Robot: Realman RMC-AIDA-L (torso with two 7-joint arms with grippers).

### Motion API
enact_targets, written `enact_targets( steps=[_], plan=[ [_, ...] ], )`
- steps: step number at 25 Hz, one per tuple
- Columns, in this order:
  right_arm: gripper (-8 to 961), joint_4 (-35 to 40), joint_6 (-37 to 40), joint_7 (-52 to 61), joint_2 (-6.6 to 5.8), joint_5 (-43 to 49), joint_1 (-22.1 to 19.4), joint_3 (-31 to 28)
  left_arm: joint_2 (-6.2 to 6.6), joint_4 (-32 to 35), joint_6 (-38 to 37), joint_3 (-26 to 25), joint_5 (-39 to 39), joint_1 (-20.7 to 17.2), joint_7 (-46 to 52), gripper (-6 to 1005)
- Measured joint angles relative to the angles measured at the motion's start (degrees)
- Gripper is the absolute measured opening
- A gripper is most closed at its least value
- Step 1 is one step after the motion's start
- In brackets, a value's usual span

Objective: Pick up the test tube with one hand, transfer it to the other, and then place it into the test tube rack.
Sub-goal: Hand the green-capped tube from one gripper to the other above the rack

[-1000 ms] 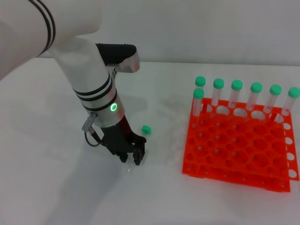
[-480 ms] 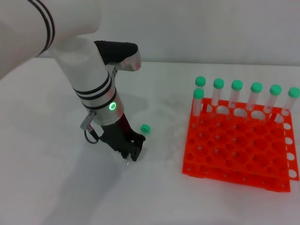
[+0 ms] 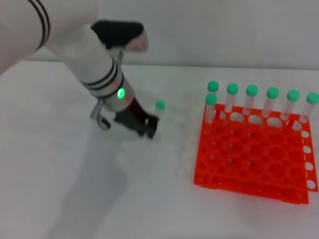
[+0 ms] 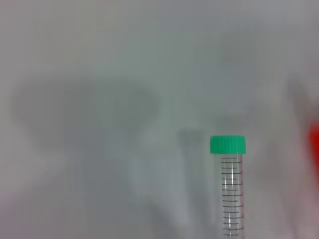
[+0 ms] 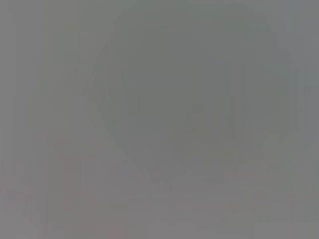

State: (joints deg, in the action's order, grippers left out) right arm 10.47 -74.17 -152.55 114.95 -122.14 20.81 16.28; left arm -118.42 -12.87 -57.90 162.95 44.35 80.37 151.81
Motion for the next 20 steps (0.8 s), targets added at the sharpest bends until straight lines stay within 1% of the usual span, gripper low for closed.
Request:
enact_targets(
  steps=[3, 4, 5, 7, 8, 9, 10, 11, 12, 13, 15, 17, 19, 20],
  plan=[
    [868, 0.0, 0.2, 0.1, 0.03, -0.1, 0.1, -0.1, 0.03, -3.0, 4.5, 0.0, -9.5, -0.8, -7.6, 201],
    [868, -0.3, 0.6, 0.4, 0.03, -0.4, 0.2, -0.6, 0.07, -3.4, 6.3, 0.0, -14.0, -1.6, -11.1, 202],
    [868, -0.4, 0.8, 0.5, 0.03, -0.6, 0.3, -0.9, 0.14, -3.6, 8.9, 0.0, -21.5, -3.1, -17.0, 203],
    [868, -0.7, 1.3, 0.7, 0.04, -0.7, 0.4, -1.7, 0.15, -3.5, 11.5, 0.0, -32.6, -5.3, -25.5, 205],
    [868, -0.7, 1.5, 1.0, 0.07, -0.8, 0.4, -1.9, 0.06, -3.4, 12.6, 0.0, -39.7, -7.0, -30.8, 206],
    [868, -0.7, 1.6, 1.5, 0.09, -0.8, 0.4, -2.1, -0.15, -3.1, 12.9, 0.0, -54.0, -10.1, -41.6, 207],
    [868, -0.7, 1.6, 2.2, 0.09, -0.8, 0.3, -2.1, -0.17, -2.9, 12.5, 0.0, -58.2, -11.1, -44.8, 208],
    [868, -0.8, 1.6, 4.0, 0.09, -0.8, 0.2, -2.1, -0.25, -2.1, 11.1, 0.0, -67.0, -13.7, -51.6, 209],
    [868, -0.8, 1.6, 5.5, 0.07, -0.8, 0.0, -2.1, -0.24, -1.6, 10.1, 0.0, -71.2, -15.1, -55.0, 210],
    [868, -0.8, 1.6, 6.9, 0.04, -0.8, -0.1, -2.1, -0.31, -0.3, 7.3, 0.0, -79.1, -17.7, -61.8, 211],
    [868, -0.5, 1.6, 11.4, -0.12, -0.6, -0.6, -2.1, -0.33, 2.6, 1.3, -0.1, -90.0, -22.6, -73.7, 213],
    [868, 0.1, 1.5, 15.3, -0.28, -0.3, -1.2, -1.8, -0.45, 6.2, -6.4, -0.1, -96.9, -26.9, -86.2, 215],
    [868, 1.1, 1.5, 19.6, -0.82, 0.6, -1.9, -0.7, -0.61, 10.0, -13.6, -0.1, -99.1, -30.1, -97.7, 218],
    [868, 1.8, 1.4, 22.0, -1.3, 1.5, -2.3, 0.2, -0.72, 12.3, -16.4, -0.1, -98.7, -31.4, -103.5, 219]
  ],
)
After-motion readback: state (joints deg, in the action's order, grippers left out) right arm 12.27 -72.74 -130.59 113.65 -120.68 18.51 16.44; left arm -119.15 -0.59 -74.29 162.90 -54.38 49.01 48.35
